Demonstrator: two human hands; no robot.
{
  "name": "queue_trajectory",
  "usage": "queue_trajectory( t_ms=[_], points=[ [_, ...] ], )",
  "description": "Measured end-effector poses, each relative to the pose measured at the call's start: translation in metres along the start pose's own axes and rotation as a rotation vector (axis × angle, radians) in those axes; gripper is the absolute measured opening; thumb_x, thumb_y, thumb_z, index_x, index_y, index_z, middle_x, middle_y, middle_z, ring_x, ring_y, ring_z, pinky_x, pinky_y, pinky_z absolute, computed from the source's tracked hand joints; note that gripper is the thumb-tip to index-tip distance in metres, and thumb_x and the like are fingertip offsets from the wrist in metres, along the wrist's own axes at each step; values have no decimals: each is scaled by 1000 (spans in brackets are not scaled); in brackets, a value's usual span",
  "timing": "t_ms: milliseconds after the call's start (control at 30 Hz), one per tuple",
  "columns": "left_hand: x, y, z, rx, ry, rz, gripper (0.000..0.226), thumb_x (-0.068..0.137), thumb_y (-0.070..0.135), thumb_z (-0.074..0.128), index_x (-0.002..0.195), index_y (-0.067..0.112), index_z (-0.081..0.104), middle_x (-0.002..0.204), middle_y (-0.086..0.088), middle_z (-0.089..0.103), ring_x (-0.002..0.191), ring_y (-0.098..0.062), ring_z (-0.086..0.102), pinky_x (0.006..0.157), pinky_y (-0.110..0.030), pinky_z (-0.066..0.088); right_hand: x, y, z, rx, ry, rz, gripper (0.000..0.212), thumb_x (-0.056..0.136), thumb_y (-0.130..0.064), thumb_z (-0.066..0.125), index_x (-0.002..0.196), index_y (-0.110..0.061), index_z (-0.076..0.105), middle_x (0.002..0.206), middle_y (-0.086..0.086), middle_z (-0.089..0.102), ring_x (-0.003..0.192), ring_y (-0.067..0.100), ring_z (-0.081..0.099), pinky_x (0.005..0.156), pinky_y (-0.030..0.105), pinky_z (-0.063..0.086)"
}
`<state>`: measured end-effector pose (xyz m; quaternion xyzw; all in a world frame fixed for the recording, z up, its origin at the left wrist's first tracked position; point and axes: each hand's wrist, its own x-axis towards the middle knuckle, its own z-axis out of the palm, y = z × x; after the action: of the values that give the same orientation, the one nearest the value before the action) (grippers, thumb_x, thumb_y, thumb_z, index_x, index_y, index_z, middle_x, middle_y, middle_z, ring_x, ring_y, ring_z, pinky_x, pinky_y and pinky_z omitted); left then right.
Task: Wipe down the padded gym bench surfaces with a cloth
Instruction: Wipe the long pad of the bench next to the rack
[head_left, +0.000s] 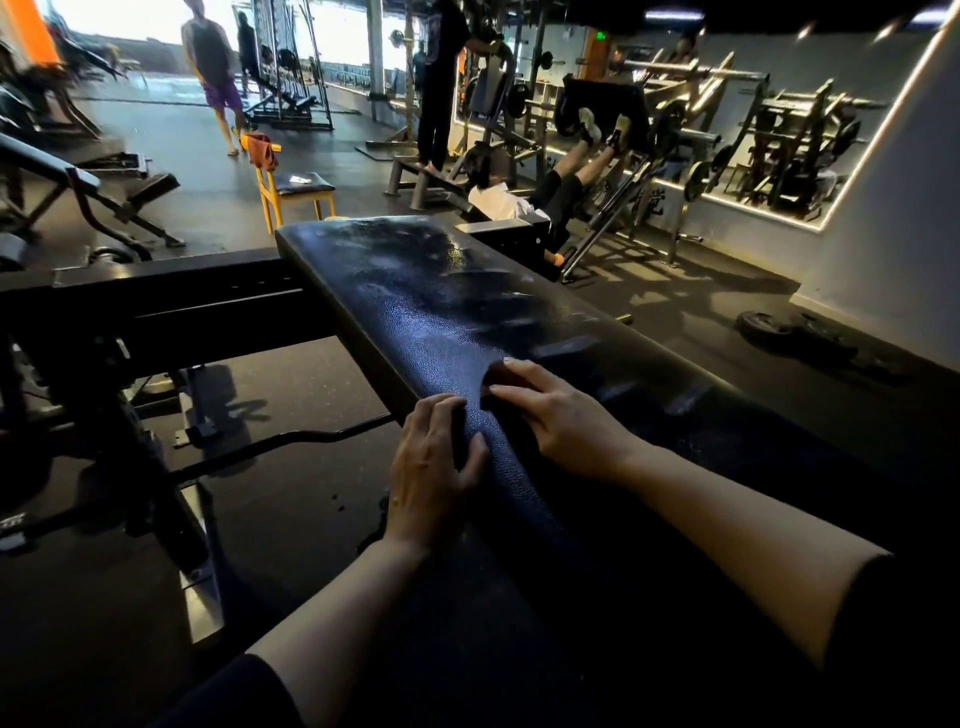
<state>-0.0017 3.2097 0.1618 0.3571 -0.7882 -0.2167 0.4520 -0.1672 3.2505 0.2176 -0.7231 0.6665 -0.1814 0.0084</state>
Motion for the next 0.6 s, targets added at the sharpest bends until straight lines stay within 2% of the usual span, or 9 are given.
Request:
queue_trajectory(
  t_ms=[133, 233, 333, 467, 533, 600],
  points=[
    [1, 1, -1, 32, -5, 17, 45, 83, 39, 44, 112, 7, 58, 111, -7, 57, 100, -22, 56, 87, -31, 46, 35, 18, -2, -55, -48, 120, 48, 93, -7, 47, 140, -21, 47, 157, 6, 21, 143, 25, 23, 117, 34, 21],
    [1, 4, -4, 50, -7, 11, 44, 81, 41, 43, 110, 11, 57, 111, -4, 55, 100, -20, 55, 87, -31, 45, 55, 14, 4, -51, -21, 228, 47, 94, -6, 42, 140, -19, 47, 158, 7, 18, 144, 27, 18, 118, 36, 18],
    [1, 5, -3, 56, -5, 0, 44, 81, 42, 42, 108, 10, 57, 111, -5, 55, 99, -21, 55, 86, -31, 46, 29, 2, 0, -12, -8, 144, 45, 94, -7, 47, 137, -20, 50, 156, 4, 22, 141, 26, 27, 115, 34, 24],
    [0, 7, -1, 73, -4, -15, 43, 81, 41, 41, 108, 11, 57, 111, -4, 55, 99, -21, 55, 84, -32, 46, -25, -1, -10, 35, -15, -41, 49, 92, -10, 55, 139, -21, 48, 156, 1, 24, 140, 19, 29, 115, 28, 24],
    [0, 9, -2, 86, -18, -14, 42, 81, 40, 40, 106, 11, 57, 111, -5, 55, 98, -22, 54, 86, -33, 45, -20, 11, -15, 17, -31, 3, 50, 91, -8, 54, 139, -23, 48, 155, 1, 24, 139, 20, 31, 114, 30, 27],
    [0, 11, -2, 96, -50, -14, 40, 82, 38, 40, 106, 9, 57, 112, -6, 54, 100, -22, 54, 88, -33, 44, -1, 20, -16, -23, -37, 126, 50, 92, -7, 49, 140, -22, 47, 156, 4, 22, 141, 24, 28, 113, 29, 23]
  ],
)
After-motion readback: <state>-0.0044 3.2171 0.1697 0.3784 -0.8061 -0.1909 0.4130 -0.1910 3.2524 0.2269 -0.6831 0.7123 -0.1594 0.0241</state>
